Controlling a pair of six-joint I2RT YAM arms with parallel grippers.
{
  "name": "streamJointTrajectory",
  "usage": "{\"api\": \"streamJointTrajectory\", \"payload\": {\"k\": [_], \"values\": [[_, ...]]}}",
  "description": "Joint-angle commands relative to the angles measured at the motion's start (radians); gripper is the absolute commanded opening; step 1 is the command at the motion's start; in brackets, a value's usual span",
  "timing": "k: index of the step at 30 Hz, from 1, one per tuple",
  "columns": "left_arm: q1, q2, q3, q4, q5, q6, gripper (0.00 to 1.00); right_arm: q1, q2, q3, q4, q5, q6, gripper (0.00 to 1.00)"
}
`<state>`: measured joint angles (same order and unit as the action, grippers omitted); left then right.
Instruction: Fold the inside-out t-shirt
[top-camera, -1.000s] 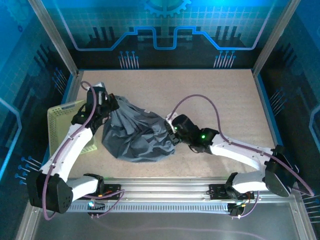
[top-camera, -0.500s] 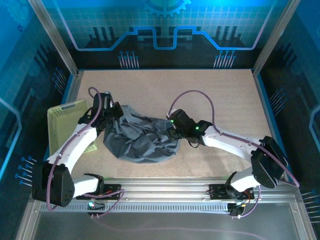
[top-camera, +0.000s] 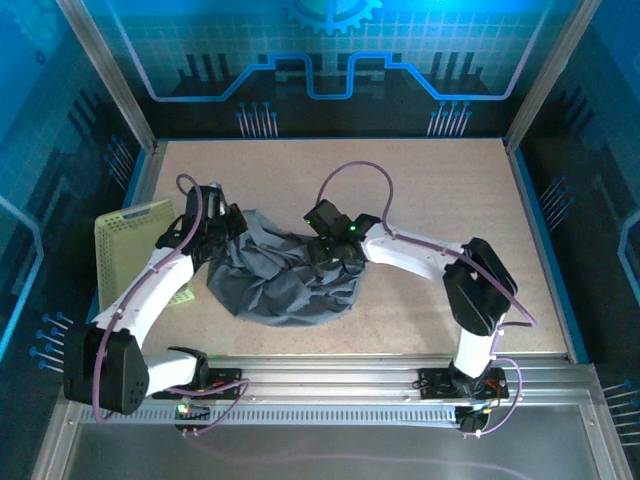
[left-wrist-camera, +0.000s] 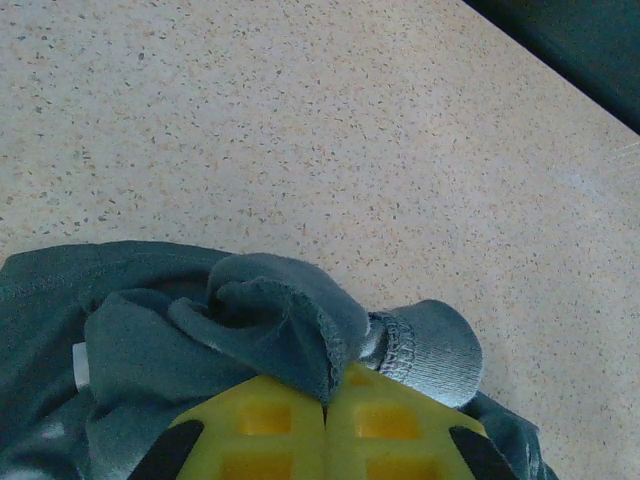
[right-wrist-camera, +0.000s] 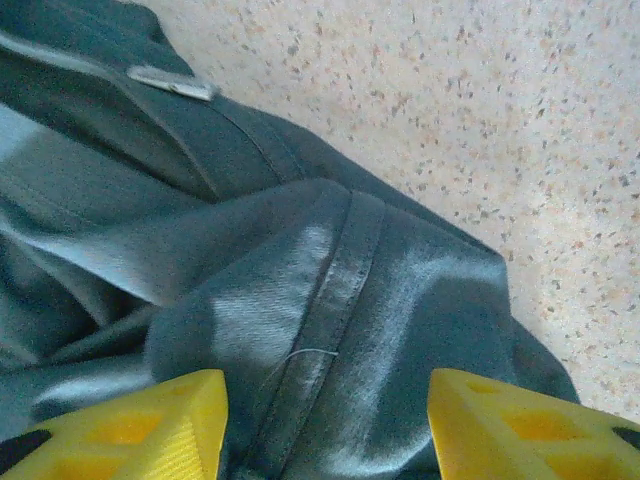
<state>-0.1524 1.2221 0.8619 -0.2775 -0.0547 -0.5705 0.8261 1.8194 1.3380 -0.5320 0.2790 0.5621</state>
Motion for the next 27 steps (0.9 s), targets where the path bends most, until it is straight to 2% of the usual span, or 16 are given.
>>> {"api": "streamJointTrajectory", "payload": {"k": [1,10,13,18,21,24,27], "values": [[0.008,-0.028,-0.008,0.021,0.018,0.013,0.0,0.01,0.03,0.032,-0.054,0.006,0.054,0.54],[0.008,-0.035,-0.019,0.027,0.016,0.009,0.0,0.004,0.078,0.022,-0.021,-0.036,0.047,0.44],[0.009,-0.036,-0.02,0.026,0.018,0.008,0.0,-0.006,0.09,0.026,-0.023,-0.04,0.045,0.38],[0.008,-0.046,-0.015,0.016,0.013,0.014,0.0,-0.009,0.054,0.011,-0.032,-0.003,0.03,0.11],[0.008,-0.054,-0.001,0.002,0.003,0.034,0.0,0.004,-0.016,0.018,-0.09,0.076,-0.005,0.0],[0.013,-0.079,0.045,-0.038,-0.038,0.078,0.0,0.006,-0.161,-0.024,-0.119,0.175,-0.036,0.0],[0.047,-0.139,0.071,-0.031,-0.034,0.062,0.0,0.004,-0.35,-0.091,-0.098,0.239,-0.128,0.0]]}}
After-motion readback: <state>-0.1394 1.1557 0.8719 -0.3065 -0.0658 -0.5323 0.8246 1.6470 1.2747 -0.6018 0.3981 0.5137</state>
